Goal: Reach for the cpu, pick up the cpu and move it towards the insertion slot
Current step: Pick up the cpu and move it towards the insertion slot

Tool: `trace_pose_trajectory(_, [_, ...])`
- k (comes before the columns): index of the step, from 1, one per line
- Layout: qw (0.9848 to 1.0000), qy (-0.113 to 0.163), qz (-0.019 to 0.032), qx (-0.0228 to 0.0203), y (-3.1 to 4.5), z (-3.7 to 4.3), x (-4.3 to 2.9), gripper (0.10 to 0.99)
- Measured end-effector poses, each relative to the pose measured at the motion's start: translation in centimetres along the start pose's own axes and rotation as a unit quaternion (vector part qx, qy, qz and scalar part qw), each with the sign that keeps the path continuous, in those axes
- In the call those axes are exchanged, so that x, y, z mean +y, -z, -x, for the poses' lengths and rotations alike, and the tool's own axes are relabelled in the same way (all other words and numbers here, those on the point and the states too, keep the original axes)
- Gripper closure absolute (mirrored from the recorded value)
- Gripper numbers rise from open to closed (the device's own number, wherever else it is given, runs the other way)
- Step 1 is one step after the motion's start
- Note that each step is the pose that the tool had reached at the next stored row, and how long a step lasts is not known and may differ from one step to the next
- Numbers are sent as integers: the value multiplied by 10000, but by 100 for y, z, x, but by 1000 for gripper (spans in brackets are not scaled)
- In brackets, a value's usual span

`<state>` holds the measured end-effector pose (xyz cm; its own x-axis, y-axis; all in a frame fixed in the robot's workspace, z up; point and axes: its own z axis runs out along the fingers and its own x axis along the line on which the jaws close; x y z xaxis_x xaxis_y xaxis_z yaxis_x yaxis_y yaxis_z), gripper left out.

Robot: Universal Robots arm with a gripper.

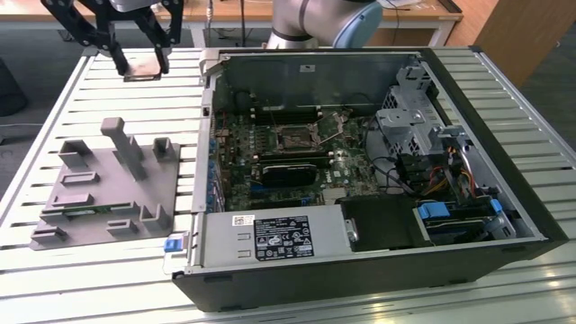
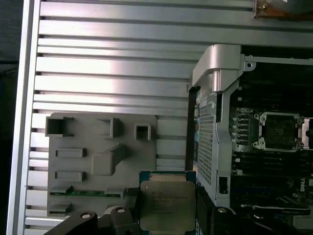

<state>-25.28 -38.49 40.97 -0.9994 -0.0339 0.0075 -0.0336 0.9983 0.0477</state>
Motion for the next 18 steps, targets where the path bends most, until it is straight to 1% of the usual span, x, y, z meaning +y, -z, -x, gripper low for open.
trace_pose_trajectory(13, [10000, 0, 0, 0, 1, 529, 33, 541])
trace_pose_trajectory(16, [10000, 0, 0, 0, -1, 650, 59, 541])
trace_pose_trajectory(18, [10000, 0, 0, 0, -4, 719, 88, 541])
